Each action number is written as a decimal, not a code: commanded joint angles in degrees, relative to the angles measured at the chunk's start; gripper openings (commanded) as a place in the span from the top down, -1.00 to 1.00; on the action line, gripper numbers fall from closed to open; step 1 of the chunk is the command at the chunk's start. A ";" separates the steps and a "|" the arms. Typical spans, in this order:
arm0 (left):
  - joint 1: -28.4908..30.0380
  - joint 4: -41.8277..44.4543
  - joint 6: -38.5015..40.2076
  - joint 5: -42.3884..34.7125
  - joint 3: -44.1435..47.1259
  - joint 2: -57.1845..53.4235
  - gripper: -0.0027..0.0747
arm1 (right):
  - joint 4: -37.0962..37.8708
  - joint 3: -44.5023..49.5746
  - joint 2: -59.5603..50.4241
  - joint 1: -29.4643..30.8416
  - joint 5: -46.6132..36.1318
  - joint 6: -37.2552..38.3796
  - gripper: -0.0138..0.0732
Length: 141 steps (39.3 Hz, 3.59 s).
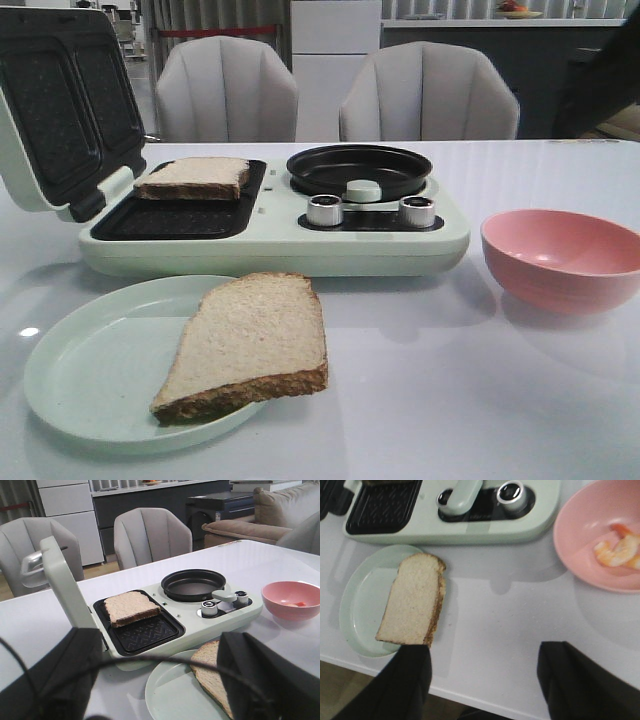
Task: Make breakfast with bread and shrimp
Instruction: 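Reach the right gripper down and grasp the remaining bread slice, then lift the bread slice and lay it on the waffle plate with the right gripper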
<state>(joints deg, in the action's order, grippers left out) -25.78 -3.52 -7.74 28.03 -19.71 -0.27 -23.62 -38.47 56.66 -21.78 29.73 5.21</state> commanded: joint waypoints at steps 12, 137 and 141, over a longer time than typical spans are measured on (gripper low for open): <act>0.11 -0.70 0.00 -5.03 -1.49 0.41 -0.45 | -8.18 -7.85 20.90 -3.13 -5.57 -3.27 -0.58; 0.11 -0.70 0.00 -5.03 -1.49 0.27 -0.45 | -75.76 -51.24 62.31 -7.60 -6.38 -70.39 -0.56; 0.11 -0.70 0.00 -5.03 -1.49 0.27 -0.45 | -70.89 -51.24 60.70 -7.55 -9.29 -70.39 -0.69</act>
<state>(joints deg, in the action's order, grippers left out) -25.78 -3.61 -7.74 28.03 -19.71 -0.27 -97.22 -87.80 122.72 -29.49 20.87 -64.16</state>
